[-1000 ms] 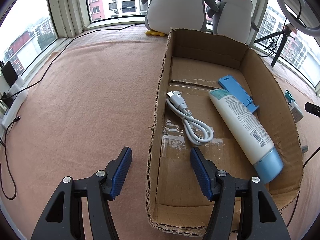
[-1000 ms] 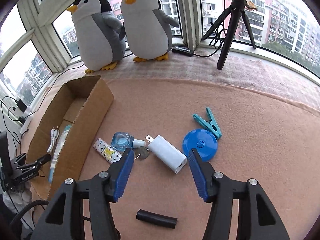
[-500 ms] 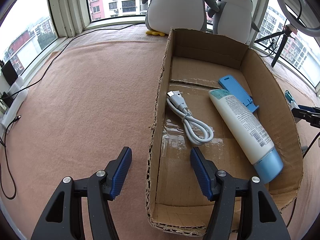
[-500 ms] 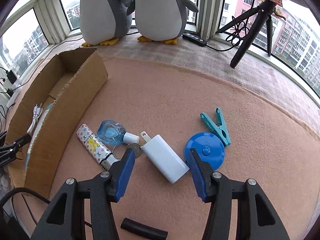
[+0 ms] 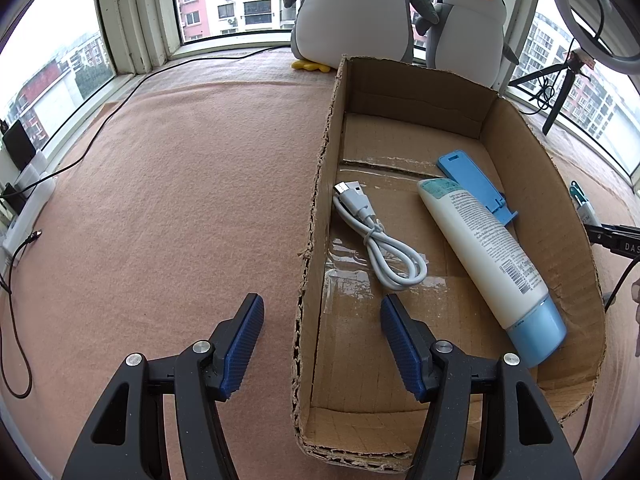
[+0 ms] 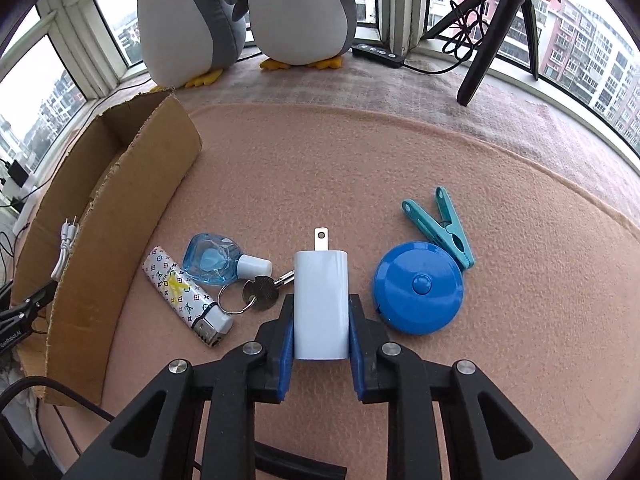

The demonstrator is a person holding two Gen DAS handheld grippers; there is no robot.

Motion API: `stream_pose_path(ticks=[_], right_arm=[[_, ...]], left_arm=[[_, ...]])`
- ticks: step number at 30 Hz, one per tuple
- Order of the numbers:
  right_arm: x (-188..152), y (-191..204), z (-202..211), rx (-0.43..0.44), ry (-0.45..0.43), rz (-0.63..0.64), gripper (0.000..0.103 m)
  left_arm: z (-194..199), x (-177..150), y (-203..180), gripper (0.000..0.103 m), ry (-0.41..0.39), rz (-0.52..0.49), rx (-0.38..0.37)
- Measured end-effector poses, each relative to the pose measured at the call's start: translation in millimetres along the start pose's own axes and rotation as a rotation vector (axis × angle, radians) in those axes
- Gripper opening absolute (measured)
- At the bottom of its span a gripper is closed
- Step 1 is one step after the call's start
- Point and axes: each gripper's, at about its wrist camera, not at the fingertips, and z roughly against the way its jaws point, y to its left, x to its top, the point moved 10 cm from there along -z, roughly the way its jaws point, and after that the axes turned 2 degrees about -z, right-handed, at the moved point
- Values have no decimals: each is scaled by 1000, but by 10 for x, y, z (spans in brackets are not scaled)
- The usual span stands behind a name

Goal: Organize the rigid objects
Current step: 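Carry the white charger with the right tool into the box and release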

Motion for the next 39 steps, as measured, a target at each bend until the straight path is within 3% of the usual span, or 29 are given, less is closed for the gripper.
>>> stream_pose_path(ticks=[12,17,28,39], right_arm=[[-284,-81,285,25,-80,-186,21],[-310,-13,509,21,-133,-202,20],[80,658,911,94,-232,-97,21],[355,1431,619,139,-209,29,21]], left_arm=[[-7,-4,5,65,0,0,-1],[-7,-5,5,65,0,-2,0],[-1,-3,-2,65,-1,1,-1],[4,-2,-8,65,0,5,-3]])
